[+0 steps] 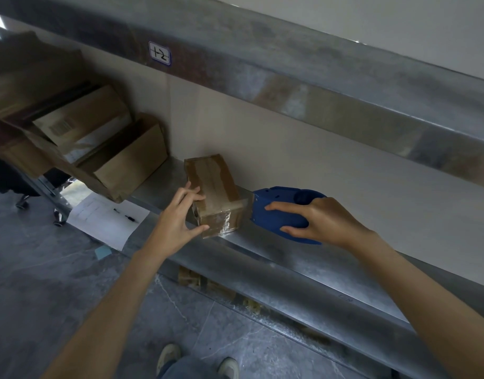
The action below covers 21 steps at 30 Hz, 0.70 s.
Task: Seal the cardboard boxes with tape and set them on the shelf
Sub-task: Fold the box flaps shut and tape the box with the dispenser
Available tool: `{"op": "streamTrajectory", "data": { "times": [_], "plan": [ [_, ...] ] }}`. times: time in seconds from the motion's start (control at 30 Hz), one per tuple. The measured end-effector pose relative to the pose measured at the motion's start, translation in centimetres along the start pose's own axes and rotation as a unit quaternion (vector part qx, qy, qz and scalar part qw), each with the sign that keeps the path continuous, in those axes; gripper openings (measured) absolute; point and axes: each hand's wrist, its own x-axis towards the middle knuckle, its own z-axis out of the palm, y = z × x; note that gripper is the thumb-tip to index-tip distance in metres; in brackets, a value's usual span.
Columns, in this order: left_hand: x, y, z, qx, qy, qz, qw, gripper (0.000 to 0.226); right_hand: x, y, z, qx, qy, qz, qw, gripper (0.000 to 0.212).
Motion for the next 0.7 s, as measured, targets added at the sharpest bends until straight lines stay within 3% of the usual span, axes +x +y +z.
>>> {"op": "streamTrajectory", "data": {
  "times": [0.7],
  "plan": [
    [0.6,-1.0,-0.7,-0.018,-0.018,0.013,1.0,0.057,-0.9,2.5,-0.3,0.029,-0.001,-0.02,0.999,0.05]
  ]
}}
